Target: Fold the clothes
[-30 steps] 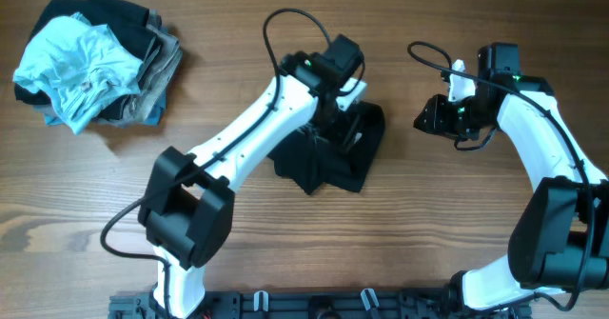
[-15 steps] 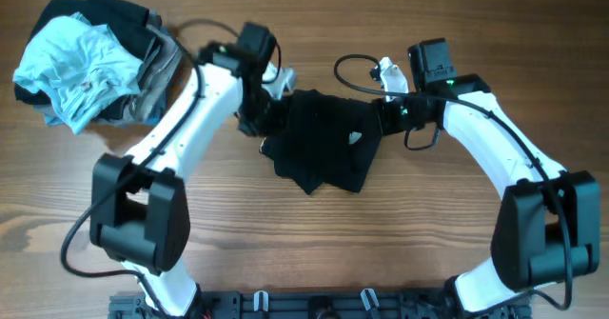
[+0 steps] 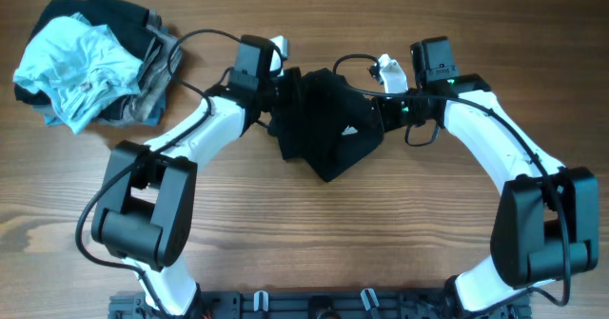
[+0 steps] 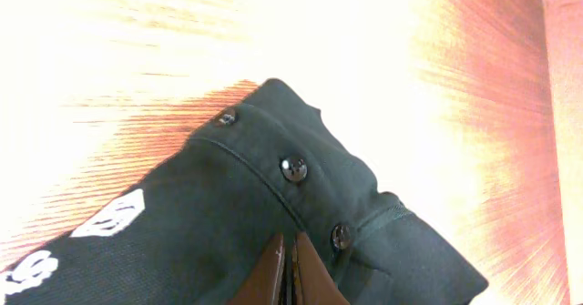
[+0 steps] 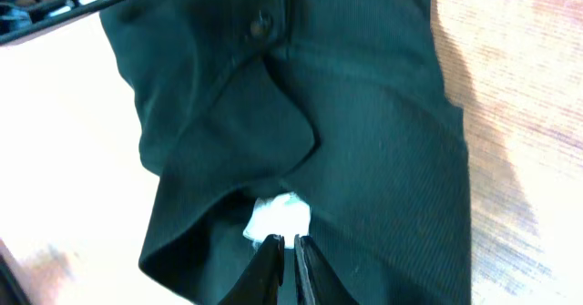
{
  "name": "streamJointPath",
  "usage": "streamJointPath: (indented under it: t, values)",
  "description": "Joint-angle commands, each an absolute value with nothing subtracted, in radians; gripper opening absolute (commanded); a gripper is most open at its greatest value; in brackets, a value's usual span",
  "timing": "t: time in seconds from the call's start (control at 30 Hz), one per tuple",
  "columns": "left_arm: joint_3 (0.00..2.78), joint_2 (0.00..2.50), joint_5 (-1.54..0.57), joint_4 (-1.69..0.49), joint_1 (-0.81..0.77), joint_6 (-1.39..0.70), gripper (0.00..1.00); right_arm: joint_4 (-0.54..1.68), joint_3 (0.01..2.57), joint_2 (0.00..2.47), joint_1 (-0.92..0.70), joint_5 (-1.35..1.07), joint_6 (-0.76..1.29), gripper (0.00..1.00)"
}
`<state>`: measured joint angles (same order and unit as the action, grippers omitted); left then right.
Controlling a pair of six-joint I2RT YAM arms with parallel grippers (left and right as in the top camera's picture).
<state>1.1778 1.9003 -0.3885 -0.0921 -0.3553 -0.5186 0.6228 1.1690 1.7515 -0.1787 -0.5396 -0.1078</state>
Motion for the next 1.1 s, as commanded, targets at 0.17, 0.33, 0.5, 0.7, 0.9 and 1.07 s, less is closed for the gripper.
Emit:
streamJointPath:
  t: [0.17,0.33,0.5,0.7,0.9,1.07]
  values:
    - [1.319,1.901,-0.603,-0.558,-0.309,-0.479,1.00,0.545,1.169,1.800,-0.183,-0.505,-0.109,0.10]
    - [1.220,1.908,-0.583,-0.570,-0.310,-0.513,1.00,0.550,1.169,1.903,-0.183,-0.551,-0.124,0.09]
    - [1.129,1.995,-0.621,-0.351,-0.348,-0.667,1.00,0.569,1.169,1.954,-0.184,-0.558,-0.105,0.09]
    - [1.129,2.145,-0.632,-0.129,-0.440,-0.787,0.88,0.575,1.169,1.954,-0.184,-0.558,-0.105,0.10]
    - [1.129,2.156,-0.586,-0.107,-0.473,-0.755,0.04,0.608,1.169,1.954,-0.184,-0.558,-0.105,0.06]
    - [1.129,2.152,-0.637,-0.142,-0.427,-0.737,0.83,0.633,1.169,1.954,-0.184,-0.535,-0.102,0.06]
